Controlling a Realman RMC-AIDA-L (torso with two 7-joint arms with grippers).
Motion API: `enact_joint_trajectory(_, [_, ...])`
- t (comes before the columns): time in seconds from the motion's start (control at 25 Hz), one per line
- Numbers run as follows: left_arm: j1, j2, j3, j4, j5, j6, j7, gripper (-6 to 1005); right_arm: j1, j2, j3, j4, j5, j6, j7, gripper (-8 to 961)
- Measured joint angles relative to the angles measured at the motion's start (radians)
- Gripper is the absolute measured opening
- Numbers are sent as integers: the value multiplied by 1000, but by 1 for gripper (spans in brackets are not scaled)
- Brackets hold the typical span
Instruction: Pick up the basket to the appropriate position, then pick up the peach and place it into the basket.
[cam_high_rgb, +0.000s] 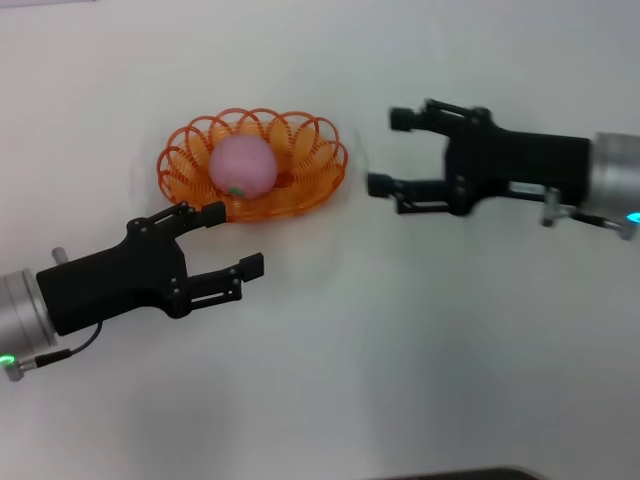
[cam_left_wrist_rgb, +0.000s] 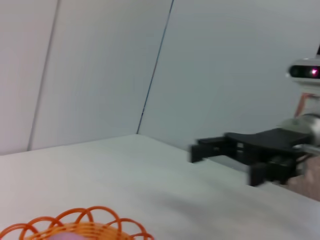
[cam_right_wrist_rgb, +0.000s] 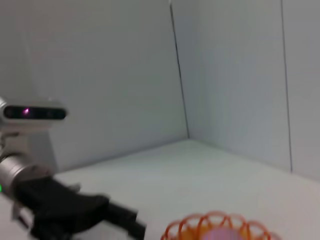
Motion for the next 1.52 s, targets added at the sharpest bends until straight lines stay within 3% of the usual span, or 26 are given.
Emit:
enact_joint_trajectory(0.16, [0,1,-2,1,0,-11,0,873,-67,-21,27,-135,-109,-74,121,948])
enact_joint_trajectory(0.4, [1,3,-7,4,0,-12,0,873,-83,-27,173,-167,-237,-162,163,948])
enact_joint_trajectory(0.76, [12,5,-34,23,0,-1,-2,873,-85,-23,190,-169,-244,-169,161,948])
enact_joint_trajectory(1.16, [96,12,-128,134,0,63,-14,873,-104,-30,239,-171,-246,-189,153,945])
enact_joint_trajectory(1.52, [131,14,-151,174,0,75,-25,873,-106,-33,272,-171,-254,-202,153,945])
